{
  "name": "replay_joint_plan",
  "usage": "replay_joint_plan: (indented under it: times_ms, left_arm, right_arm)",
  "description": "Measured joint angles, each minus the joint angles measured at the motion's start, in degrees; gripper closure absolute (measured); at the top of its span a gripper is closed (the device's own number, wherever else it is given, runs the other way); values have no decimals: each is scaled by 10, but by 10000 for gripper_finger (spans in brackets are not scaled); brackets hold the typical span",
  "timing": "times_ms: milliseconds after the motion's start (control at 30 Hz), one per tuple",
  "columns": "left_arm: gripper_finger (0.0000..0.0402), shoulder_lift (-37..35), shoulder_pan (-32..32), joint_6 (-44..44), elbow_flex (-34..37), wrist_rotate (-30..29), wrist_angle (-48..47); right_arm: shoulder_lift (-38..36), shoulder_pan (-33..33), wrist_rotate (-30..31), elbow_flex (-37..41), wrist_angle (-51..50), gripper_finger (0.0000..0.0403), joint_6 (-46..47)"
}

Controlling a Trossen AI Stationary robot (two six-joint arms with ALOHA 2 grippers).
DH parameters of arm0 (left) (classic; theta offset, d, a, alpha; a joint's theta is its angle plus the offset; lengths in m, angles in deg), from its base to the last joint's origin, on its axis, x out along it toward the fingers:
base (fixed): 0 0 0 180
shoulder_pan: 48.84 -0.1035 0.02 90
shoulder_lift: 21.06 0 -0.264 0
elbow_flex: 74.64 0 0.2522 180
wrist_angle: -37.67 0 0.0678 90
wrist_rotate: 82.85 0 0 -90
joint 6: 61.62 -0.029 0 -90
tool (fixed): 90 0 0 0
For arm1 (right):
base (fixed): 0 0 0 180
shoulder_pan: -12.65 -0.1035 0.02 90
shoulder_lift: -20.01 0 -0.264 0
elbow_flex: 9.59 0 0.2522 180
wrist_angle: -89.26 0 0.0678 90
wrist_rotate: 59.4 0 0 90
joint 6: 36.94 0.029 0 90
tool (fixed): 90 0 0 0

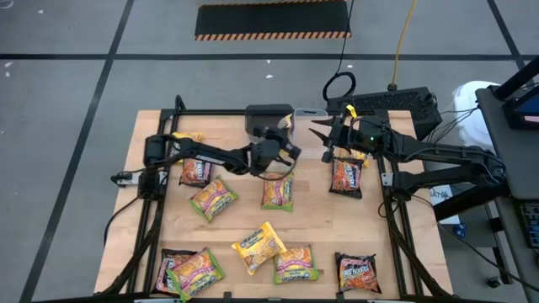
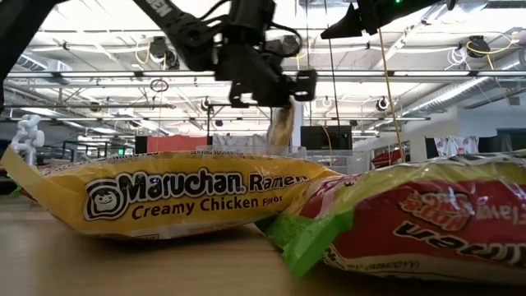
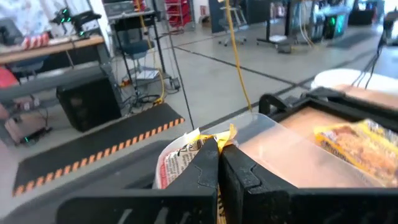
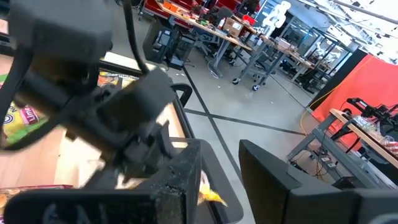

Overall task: Sort Maruchan noodles
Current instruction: Put the yellow noodle pack into the left transparent bin

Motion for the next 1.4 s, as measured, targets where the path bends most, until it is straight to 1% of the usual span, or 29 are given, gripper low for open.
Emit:
replay_joint_plan:
  times_ms: [167, 367, 567, 700, 800, 900, 1067, 1133, 1400]
  left_arm:
    - [401, 28, 6, -13, -39, 7, -45]
    - [401, 28, 10, -28, -41, 11, -88]
    - [401, 28, 19, -46, -41, 12, -97]
    - [401, 28, 29, -74, -40, 15, -97]
    - [401, 28, 37, -79, -40, 35, -97]
    - [401, 27, 46, -101, -40, 52, -97]
    - [401, 28, 57, -132, -40, 103, -98]
    - [401, 27, 58, -133, -40, 113, -102]
    - [401, 27, 56, -109, -40, 118, -150]
  right_arm:
    - [0, 0, -1, 0, 0, 298, 0]
    - [0, 0, -1, 0, 0, 298, 0]
    - [0, 0, -2, 0, 0, 298, -1]
    - [0, 0, -2, 0, 0, 298, -1]
    - [0, 0, -2, 0, 0, 298, -1]
    - [0, 0, -2, 0, 0, 298, -1]
    - [0, 0, -2, 0, 0, 298, -1]
    - [0, 0, -2, 0, 0, 298, -1]
    - [0, 0, -2, 0, 0, 298, -1]
